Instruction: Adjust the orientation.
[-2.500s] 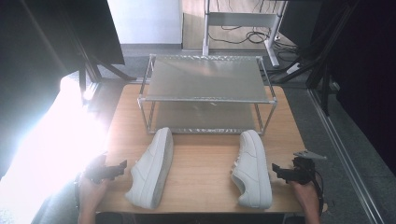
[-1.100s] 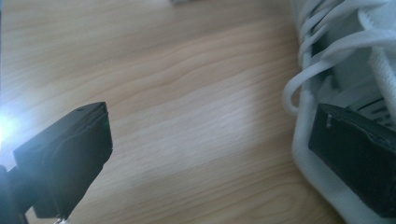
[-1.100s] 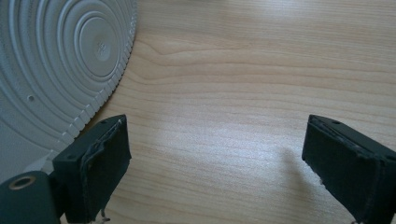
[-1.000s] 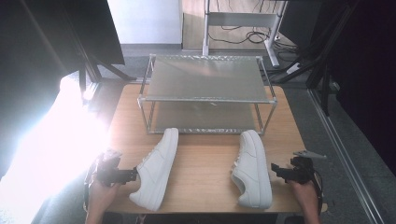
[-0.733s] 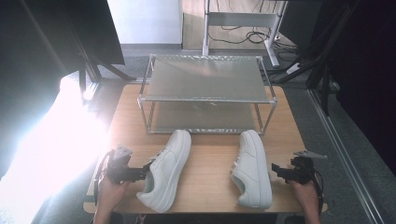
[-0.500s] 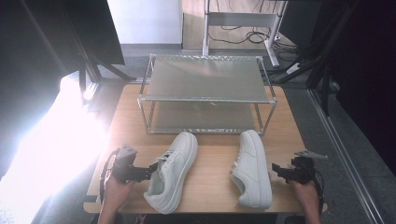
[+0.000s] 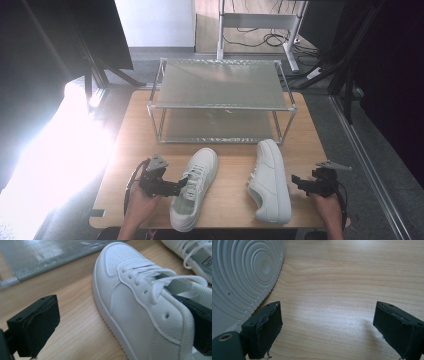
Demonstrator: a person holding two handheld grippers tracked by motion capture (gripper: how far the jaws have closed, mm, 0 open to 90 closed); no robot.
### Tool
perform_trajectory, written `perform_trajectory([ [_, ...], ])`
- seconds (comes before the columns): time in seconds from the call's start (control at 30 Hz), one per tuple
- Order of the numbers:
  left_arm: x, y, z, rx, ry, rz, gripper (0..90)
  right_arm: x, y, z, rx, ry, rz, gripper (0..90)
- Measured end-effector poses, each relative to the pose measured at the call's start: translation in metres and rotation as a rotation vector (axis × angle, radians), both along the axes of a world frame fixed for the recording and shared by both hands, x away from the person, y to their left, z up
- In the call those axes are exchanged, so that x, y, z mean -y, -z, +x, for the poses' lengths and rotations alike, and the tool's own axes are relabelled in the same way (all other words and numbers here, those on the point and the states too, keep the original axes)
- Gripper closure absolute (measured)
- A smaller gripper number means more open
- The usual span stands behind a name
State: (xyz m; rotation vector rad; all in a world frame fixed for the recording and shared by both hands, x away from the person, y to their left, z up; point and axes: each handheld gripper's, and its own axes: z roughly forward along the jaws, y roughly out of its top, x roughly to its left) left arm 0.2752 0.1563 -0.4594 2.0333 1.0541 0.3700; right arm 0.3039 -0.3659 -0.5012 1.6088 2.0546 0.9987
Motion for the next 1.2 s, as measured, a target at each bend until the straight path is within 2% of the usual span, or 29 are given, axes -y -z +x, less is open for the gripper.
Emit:
perform_trajectory([
  [0.03, 0.003, -0.004, -0.001, 0.015, 0.010, 0.026, 0.0, 0.000, 0.000, 0.000, 0.001, -0.004, -0.002, 8.5],
  [0.07, 0.003, -0.004, -0.001, 0.015, 0.010, 0.026, 0.0, 0.000, 0.000, 0.000, 0.001, -0.004, -0.002, 8.5],
  [0.13, 0.000, -0.011, -0.002, 0.027, 0.006, -0.006, 0.0, -0.001, 0.000, 0.000, -0.001, -0.005, -0.001, 8.5],
  [0.2, -0.002, -0.013, -0.003, 0.030, 0.003, -0.005, 0.0, -0.002, 0.000, 0.000, -0.002, -0.005, -0.001, 8.5],
  [0.27, -0.004, -0.016, -0.004, 0.047, 0.002, 0.018, 0.0, -0.002, -0.001, 0.000, 0.003, -0.010, -0.002, 8.5],
  [0.4, -0.002, -0.017, -0.005, 0.070, 0.009, 0.023, 0.0, -0.002, -0.002, -0.001, 0.005, -0.009, 0.000, 8.5],
  [0.5, -0.005, -0.024, -0.008, 0.093, 0.016, -0.047, 0.0, -0.002, -0.002, -0.001, 0.007, -0.009, 0.003, 8.5],
  [0.53, -0.005, -0.024, -0.008, 0.093, 0.016, -0.047, 0.0, -0.002, -0.002, -0.001, 0.007, -0.009, 0.003, 8.5],
  [0.57, -0.010, -0.029, -0.009, 0.104, 0.001, -0.073, 0.0, -0.002, -0.002, -0.001, 0.008, -0.009, 0.005, 8.5],
  [0.7, -0.020, -0.034, -0.009, 0.126, -0.036, -0.062, 0.0, -0.002, -0.004, -0.001, 0.012, -0.010, 0.007, 8.5],
  [0.83, -0.040, -0.024, -0.005, 0.121, -0.128, -0.051, 0.0, -0.002, -0.006, -0.002, 0.022, -0.014, 0.001, 8.2],
  [0.93, -0.048, -0.017, -0.003, 0.109, -0.152, -0.069, 0.0, -0.003, -0.010, -0.002, 0.036, -0.015, -0.004, 8.0],
  [0.97, -0.055, -0.008, -0.001, 0.091, -0.183, -0.075, 0.0, -0.002, -0.011, -0.002, 0.037, -0.014, -0.004, 8.0],
  [1.0, -0.055, -0.008, -0.001, 0.091, -0.183, -0.075, 0.0, -0.002, -0.013, -0.003, 0.044, -0.014, -0.003, 7.7],
  [1.03, -0.060, 0.002, 0.000, 0.070, -0.204, -0.065, 0.0, -0.002, -0.015, -0.004, 0.050, -0.013, -0.003, 7.3],
  [1.1, -0.062, 0.007, 0.000, 0.061, -0.207, -0.063, 0.0, -0.002, -0.019, -0.005, 0.060, -0.014, 0.002, 6.2],
  [1.13, -0.063, 0.016, 0.000, 0.048, -0.207, -0.049, 0.0, -0.003, -0.022, -0.006, 0.070, -0.017, 0.004, 5.4],
  [1.2, -0.062, 0.020, 0.000, 0.030, -0.212, -0.025, 0.0, -0.003, -0.028, -0.007, 0.086, -0.022, 0.007, 4.4],
])
